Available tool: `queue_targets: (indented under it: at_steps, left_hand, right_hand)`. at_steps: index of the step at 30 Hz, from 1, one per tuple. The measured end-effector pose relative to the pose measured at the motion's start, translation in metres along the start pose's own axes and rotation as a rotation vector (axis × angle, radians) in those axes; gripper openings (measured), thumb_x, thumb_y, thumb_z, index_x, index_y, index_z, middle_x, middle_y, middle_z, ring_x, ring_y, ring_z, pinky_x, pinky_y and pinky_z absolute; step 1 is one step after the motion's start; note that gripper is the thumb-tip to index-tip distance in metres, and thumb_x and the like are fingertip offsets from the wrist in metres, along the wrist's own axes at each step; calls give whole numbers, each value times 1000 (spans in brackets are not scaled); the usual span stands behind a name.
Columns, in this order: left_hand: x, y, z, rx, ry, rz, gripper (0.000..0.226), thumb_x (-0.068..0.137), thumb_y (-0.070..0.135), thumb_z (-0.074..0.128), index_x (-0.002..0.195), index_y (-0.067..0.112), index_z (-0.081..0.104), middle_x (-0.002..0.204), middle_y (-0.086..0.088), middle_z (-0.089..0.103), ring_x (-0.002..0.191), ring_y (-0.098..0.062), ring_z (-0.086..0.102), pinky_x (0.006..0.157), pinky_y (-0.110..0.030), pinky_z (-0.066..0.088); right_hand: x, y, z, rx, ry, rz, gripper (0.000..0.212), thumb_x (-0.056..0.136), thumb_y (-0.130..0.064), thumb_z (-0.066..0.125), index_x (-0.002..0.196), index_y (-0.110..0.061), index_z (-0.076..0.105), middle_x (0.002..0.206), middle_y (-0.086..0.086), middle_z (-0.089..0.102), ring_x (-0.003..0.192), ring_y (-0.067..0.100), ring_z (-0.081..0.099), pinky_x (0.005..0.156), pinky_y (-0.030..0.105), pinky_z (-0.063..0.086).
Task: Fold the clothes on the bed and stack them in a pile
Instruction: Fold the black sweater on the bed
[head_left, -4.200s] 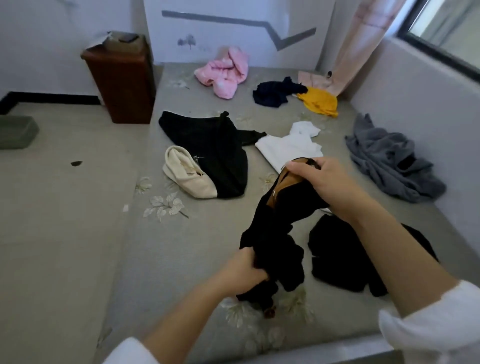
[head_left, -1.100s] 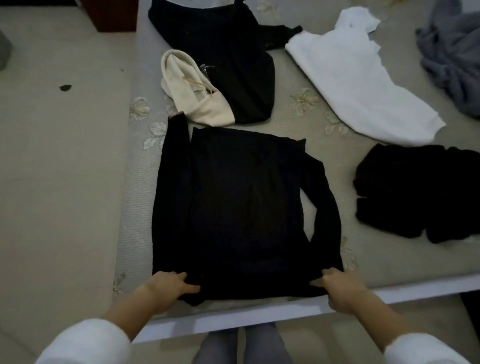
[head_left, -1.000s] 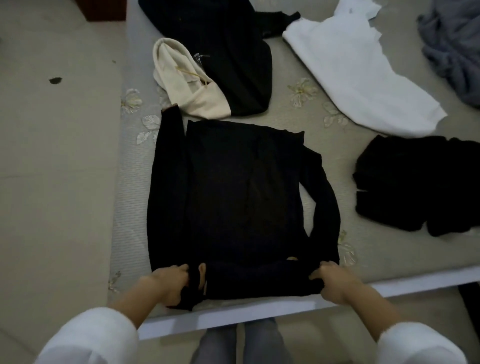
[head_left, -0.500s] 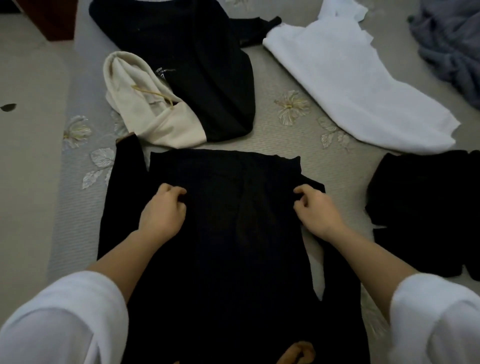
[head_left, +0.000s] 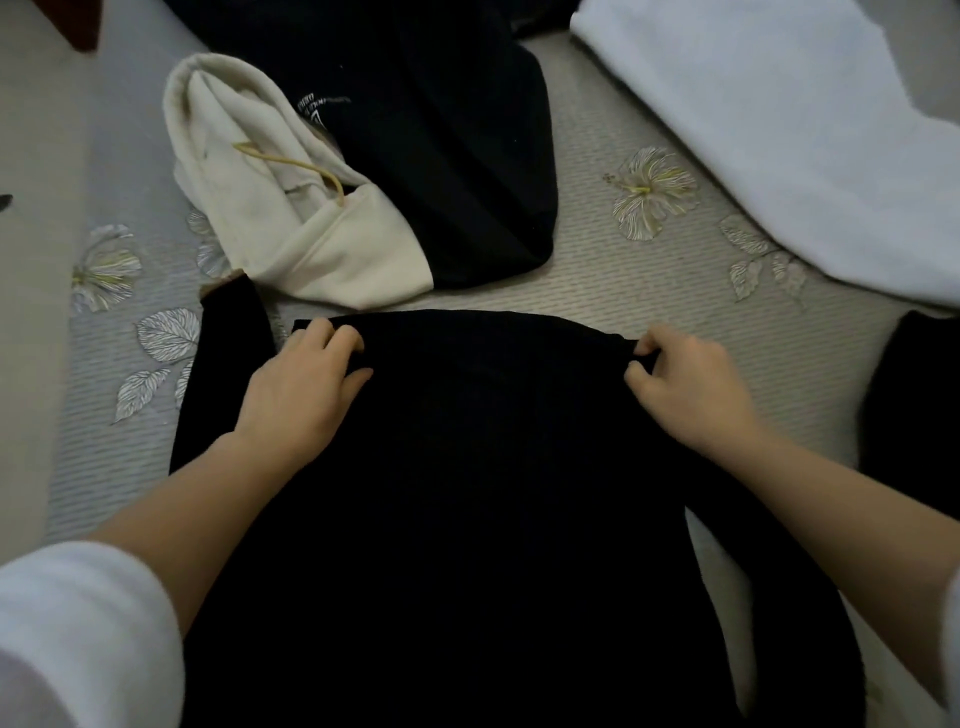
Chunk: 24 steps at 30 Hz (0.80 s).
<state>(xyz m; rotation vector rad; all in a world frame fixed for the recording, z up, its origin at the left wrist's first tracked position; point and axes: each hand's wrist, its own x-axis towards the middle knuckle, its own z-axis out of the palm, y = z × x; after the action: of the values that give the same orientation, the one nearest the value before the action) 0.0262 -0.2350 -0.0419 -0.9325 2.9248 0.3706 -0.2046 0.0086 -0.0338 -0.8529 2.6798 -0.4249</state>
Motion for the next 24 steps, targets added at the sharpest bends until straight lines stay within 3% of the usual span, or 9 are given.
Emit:
queue_targets:
  at_steps: [4, 7, 11, 17, 19, 20, 22, 24]
  left_hand:
    - [0, -19, -16, -150, 195, -33, 10, 92, 26, 56, 97, 18, 57, 97, -7, 59, 88, -35, 59, 70, -42, 47]
    - [6, -49, -30, -210, 306, -192, 6, 93, 20, 55, 98, 17, 58, 95, -15, 66, 88, -38, 60, 74, -43, 43]
    - [17, -70, -29, -248, 278, -364, 15, 92, 19, 59, 101, 8, 64, 100, -21, 67, 93, -40, 61, 80, -44, 43]
    - [30, -64, -26, -399, 380, -497, 23, 90, 21, 60, 105, 6, 69, 102, -18, 69, 96, -33, 62, 89, -40, 45]
    - [33, -61, -24, -397, 370, -495, 23, 89, 14, 60, 108, 6, 68, 108, -17, 67, 103, -33, 60, 96, -41, 44]
    - [33, -59, -21, -372, 332, -480, 26, 88, 9, 59, 112, 5, 66, 114, -19, 64, 108, -33, 57, 100, -40, 41]
    - [28, -50, -15, -335, 260, -468, 38, 86, 5, 60, 124, 4, 58, 127, -24, 52, 121, -34, 45, 106, -37, 31]
    - [18, -34, -8, -256, 249, -478, 51, 85, 10, 60, 134, 7, 47, 140, -23, 37, 131, -36, 31, 111, -43, 21]
  right_hand:
    - [-3, 7, -9, 169, 213, 74, 5, 80, -13, 63, 78, -12, 68, 57, -2, 54, 67, 30, 61, 69, 33, 43]
    - [8, 14, -17, 322, 294, 218, 17, 79, -9, 62, 65, -17, 57, 51, 0, 57, 48, 22, 56, 63, 34, 46]
    - [27, 11, -14, 486, 270, 314, 11, 85, -9, 55, 76, -14, 55, 56, 2, 61, 34, 5, 54, 48, 26, 44]
    - [48, 12, 0, 536, 288, 354, 16, 91, -11, 52, 78, -21, 50, 63, -2, 62, 38, -1, 55, 54, 26, 44]
    - [50, 12, 4, 592, 203, 333, 10, 92, -9, 54, 86, -17, 54, 67, -2, 62, 46, 2, 57, 58, 24, 45]
    - [49, 12, 6, 612, 139, 318, 8, 91, -6, 56, 96, -12, 57, 70, -2, 63, 54, 7, 58, 63, 26, 46]
    - [43, 16, 8, 680, 88, 307, 27, 88, -2, 59, 113, -10, 55, 74, -4, 64, 64, 11, 58, 70, 27, 47]
    - [32, 22, 1, 734, 157, 292, 30, 87, -1, 59, 114, -14, 54, 76, -3, 65, 69, 9, 61, 72, 24, 49]
